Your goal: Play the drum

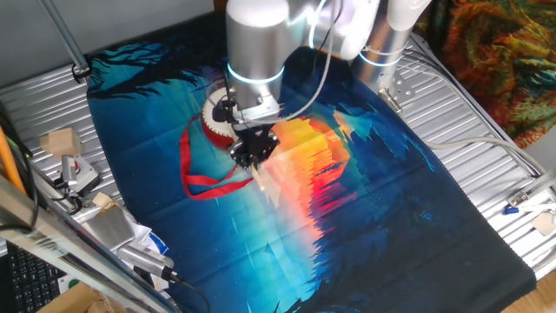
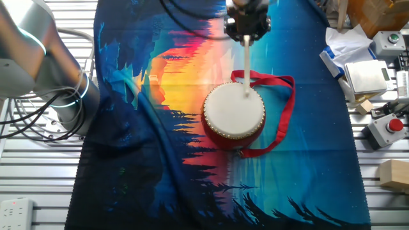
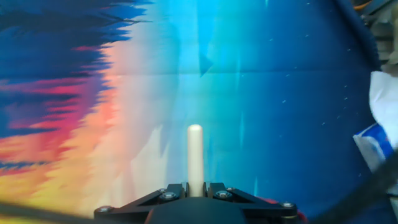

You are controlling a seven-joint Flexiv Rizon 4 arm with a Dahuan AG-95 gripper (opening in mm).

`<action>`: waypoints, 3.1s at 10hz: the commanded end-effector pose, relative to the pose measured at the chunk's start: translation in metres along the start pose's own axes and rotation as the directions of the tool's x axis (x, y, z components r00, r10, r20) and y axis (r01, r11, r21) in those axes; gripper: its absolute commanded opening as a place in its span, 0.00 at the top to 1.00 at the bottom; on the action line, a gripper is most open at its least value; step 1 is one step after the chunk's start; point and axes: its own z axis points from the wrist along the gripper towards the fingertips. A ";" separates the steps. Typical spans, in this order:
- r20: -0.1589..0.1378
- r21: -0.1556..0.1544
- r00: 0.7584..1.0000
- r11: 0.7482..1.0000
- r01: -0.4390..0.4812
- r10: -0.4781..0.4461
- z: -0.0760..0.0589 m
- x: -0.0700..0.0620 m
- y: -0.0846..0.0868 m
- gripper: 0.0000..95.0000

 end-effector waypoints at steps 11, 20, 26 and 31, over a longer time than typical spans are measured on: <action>-0.187 -0.062 0.977 0.991 -0.118 0.105 -0.068 -0.035 0.000 1.00; -0.222 -0.043 0.966 0.989 -0.144 0.132 -0.068 -0.035 0.000 1.00; -0.221 -0.027 0.964 0.988 -0.155 0.146 -0.069 -0.024 0.010 1.00; -0.211 -0.017 0.968 0.990 -0.140 0.133 -0.061 -0.006 0.019 1.00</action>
